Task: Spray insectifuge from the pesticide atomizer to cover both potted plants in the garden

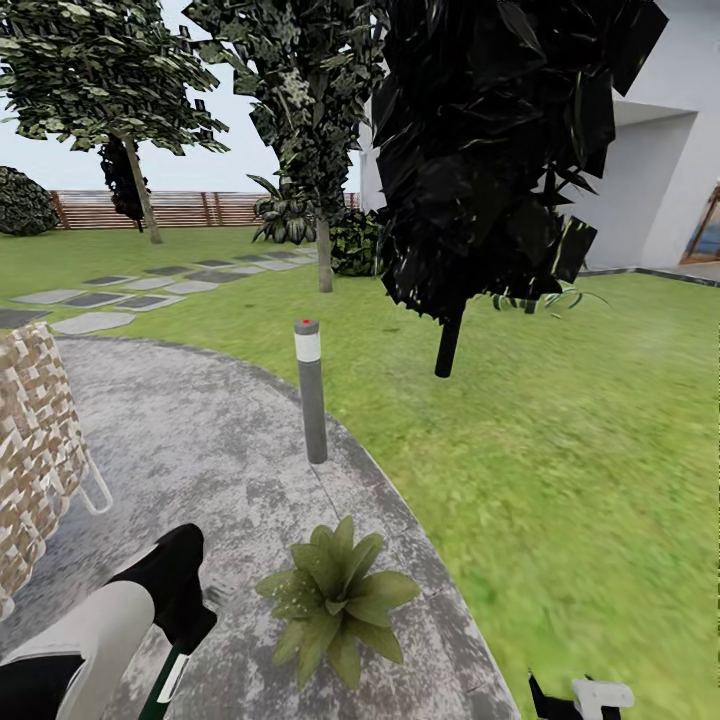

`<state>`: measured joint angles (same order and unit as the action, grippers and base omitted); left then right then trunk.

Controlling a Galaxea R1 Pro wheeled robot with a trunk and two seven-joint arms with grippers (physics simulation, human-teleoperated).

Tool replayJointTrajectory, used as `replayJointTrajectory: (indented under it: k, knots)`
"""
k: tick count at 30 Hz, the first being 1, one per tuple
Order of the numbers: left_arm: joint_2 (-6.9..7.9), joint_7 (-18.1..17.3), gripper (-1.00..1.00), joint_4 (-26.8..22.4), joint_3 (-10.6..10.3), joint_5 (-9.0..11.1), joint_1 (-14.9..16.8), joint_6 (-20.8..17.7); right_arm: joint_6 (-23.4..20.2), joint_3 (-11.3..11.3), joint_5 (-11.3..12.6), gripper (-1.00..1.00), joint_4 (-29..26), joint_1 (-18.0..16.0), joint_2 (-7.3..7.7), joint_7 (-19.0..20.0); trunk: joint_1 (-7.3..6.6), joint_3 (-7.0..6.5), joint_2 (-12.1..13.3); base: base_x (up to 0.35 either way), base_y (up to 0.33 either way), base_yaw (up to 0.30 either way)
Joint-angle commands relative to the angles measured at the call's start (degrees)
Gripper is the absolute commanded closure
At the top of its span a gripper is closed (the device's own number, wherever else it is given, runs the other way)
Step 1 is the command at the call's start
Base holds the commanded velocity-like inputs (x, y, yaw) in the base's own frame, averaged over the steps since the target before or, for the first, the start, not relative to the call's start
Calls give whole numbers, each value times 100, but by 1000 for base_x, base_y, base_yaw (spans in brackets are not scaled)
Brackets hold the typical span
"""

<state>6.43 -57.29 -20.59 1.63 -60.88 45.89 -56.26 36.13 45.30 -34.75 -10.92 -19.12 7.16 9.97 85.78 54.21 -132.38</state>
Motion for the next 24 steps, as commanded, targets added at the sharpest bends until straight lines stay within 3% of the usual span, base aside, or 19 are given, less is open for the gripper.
replayJointTrajectory:
  k: [1,9,13,19,24]
  knots:
    - [-1,-54,100,-10,20,-55,0,-26,17,49,-6,-100,2,-4,1,51,-3,5,-2,-110,0,0]
    - [-36,-63,100,-104,15,-45,109,-74,17,49,-6,-100,2,-4,-4,53,-3,5,-2,-20,0,0]
    - [-82,-83,100,-133,29,10,463,-86,17,49,-6,-100,2,-4,-4,51,-3,5,-2,0,0,0]
    - [-82,-96,100,-58,46,23,440,-62,17,49,2,-100,2,-4,-4,51,-3,5,-2,0,0,18]
    - [-83,-107,100,-54,48,16,256,-59,20,49,3,-100,-4,-4,-4,41,-3,5,-2,0,0,224]
